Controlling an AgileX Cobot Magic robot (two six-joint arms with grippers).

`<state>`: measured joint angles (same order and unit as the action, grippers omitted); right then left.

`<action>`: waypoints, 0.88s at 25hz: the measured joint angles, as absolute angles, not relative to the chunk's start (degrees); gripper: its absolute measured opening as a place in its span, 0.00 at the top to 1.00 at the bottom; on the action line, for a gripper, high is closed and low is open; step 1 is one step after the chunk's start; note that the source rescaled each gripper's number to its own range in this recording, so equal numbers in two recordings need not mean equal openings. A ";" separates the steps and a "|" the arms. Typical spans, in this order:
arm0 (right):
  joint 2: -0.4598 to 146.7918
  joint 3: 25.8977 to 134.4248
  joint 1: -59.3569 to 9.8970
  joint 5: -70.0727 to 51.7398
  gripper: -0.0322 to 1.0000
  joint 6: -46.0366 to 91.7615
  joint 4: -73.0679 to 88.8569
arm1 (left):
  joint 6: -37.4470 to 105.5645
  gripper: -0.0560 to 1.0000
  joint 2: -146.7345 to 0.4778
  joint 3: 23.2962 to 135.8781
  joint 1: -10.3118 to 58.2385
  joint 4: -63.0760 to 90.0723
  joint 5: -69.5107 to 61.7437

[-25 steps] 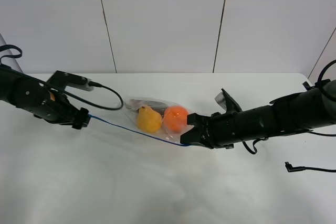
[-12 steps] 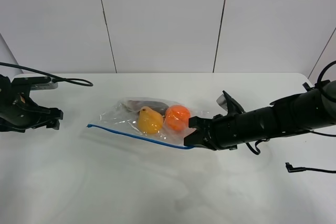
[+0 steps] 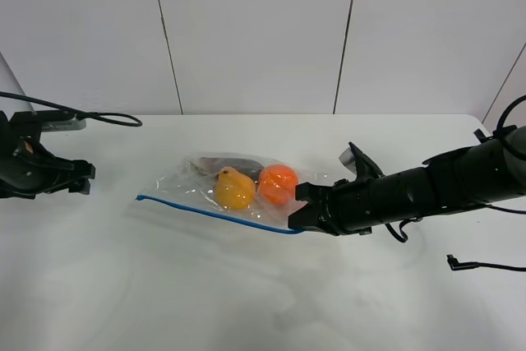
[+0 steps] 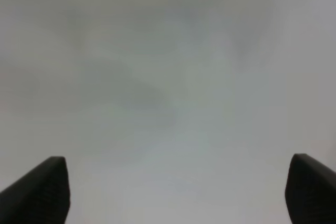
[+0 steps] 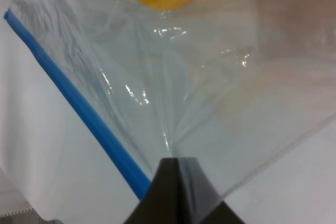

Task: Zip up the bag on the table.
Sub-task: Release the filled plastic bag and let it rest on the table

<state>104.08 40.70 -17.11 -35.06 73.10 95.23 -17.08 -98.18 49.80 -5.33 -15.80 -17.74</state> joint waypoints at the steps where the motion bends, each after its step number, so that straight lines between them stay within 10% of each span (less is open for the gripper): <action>1: 104.08 40.70 -17.11 -35.01 0.97 73.10 95.23 | -16.96 0.03 -97.41 49.80 -5.33 -15.80 -17.46; 22: 104.08 40.70 -17.11 -34.27 0.97 73.10 95.23 | -13.52 0.03 -71.33 50.06 2.17 -9.25 -23.29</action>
